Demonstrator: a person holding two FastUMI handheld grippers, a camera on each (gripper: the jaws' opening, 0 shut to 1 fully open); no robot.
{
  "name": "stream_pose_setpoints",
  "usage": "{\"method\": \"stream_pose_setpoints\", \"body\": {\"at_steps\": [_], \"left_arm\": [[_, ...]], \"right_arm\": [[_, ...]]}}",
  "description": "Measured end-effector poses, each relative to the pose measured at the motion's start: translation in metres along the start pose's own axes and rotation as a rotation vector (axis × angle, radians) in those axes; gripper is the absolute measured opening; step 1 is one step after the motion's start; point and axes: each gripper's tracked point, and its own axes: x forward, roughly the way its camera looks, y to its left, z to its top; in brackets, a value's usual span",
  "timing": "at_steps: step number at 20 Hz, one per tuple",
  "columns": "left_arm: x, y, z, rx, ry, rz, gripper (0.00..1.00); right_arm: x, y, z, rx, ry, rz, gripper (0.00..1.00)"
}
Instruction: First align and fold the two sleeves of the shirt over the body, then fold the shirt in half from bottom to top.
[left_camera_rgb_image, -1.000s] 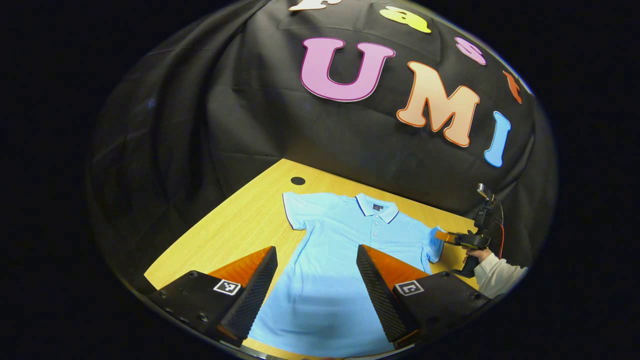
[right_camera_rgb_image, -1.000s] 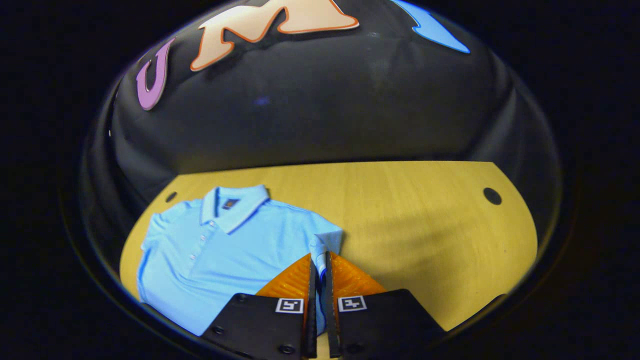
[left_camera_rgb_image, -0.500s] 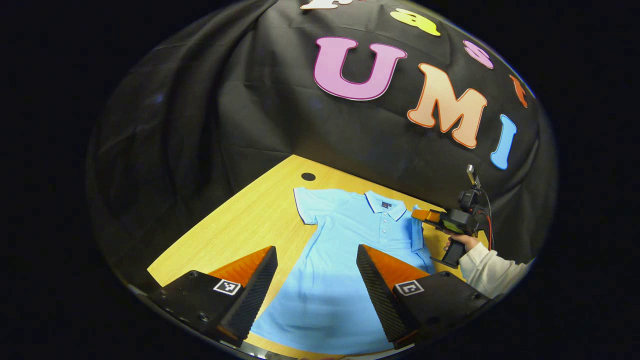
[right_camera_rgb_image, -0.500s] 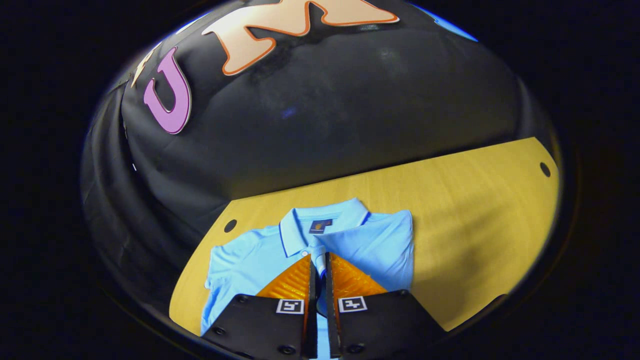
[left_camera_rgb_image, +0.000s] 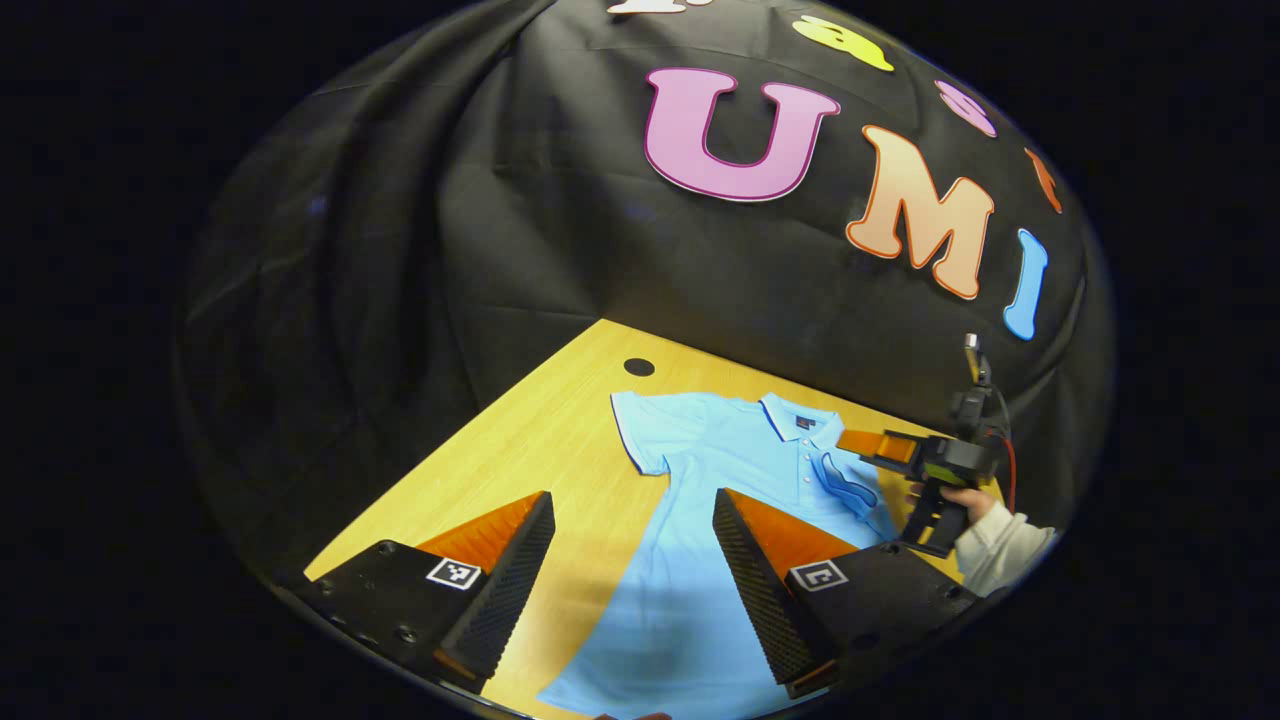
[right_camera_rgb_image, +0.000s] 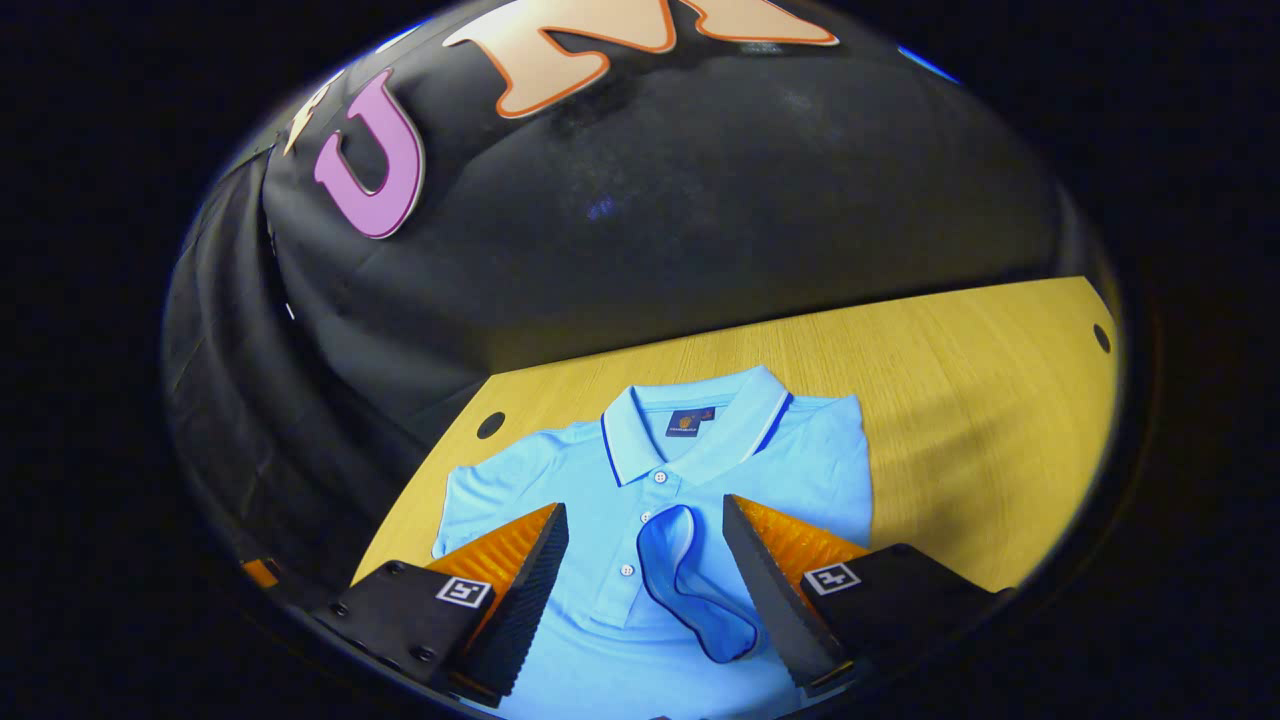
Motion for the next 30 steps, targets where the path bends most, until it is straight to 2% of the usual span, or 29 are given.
{"method": "stream_pose_setpoints", "body": {"at_steps": [7, 10, 14, 18, 22, 25, 26, 27, 28, 30], "left_arm": [[0.104, 0.006, 0.018, 0.072, 0.007, -0.063, 0.95], [0.154, 0.005, 0.013, 0.085, 0.049, -0.092, 0.95], [0.22, 0.01, -0.001, 0.139, 0.108, -0.089, 0.95], [0.263, 0.014, -0.006, 0.171, 0.138, -0.093, 0.95], [0.281, 0.011, -0.023, 0.226, 0.197, -0.114, 0.91], [0.286, 0.012, -0.02, 0.237, 0.193, -0.103, 0.8], [0.286, 0.014, -0.024, 0.238, 0.195, -0.094, 0.8], [0.284, 0.014, -0.022, 0.237, 0.194, -0.095, 0.72], [0.286, 0.013, -0.02, 0.226, 0.185, -0.098, 0.7], [0.285, 0.002, -0.023, 0.2, 0.186, -0.125, 0.39]], "right_arm": [[-0.09, -0.013, -0.028, -0.035, -0.01, -0.093, 0.97], [-0.134, -0.019, -0.036, -0.02, -0.025, -0.151, 0.97], [-0.187, -0.031, -0.054, 0.006, -0.025, -0.231, 0.97], [-0.235, -0.037, -0.067, 0.032, -0.037, -0.308, 0.98], [-0.258, -0.047, -0.075, 0.052, -0.046, -0.374, 0.97], [-0.264, -0.045, -0.076, 0.066, -0.055, -0.38, 0.98], [-0.264, -0.044, -0.075, 0.064, -0.06, -0.381, 0.98], [-0.265, -0.044, -0.075, 0.063, -0.061, -0.381, 0.98], [-0.265, -0.043, -0.075, 0.061, -0.061, -0.378, 0.98], [-0.272, -0.04, -0.08, 0.052, -0.057, -0.376, 0.98]]}}
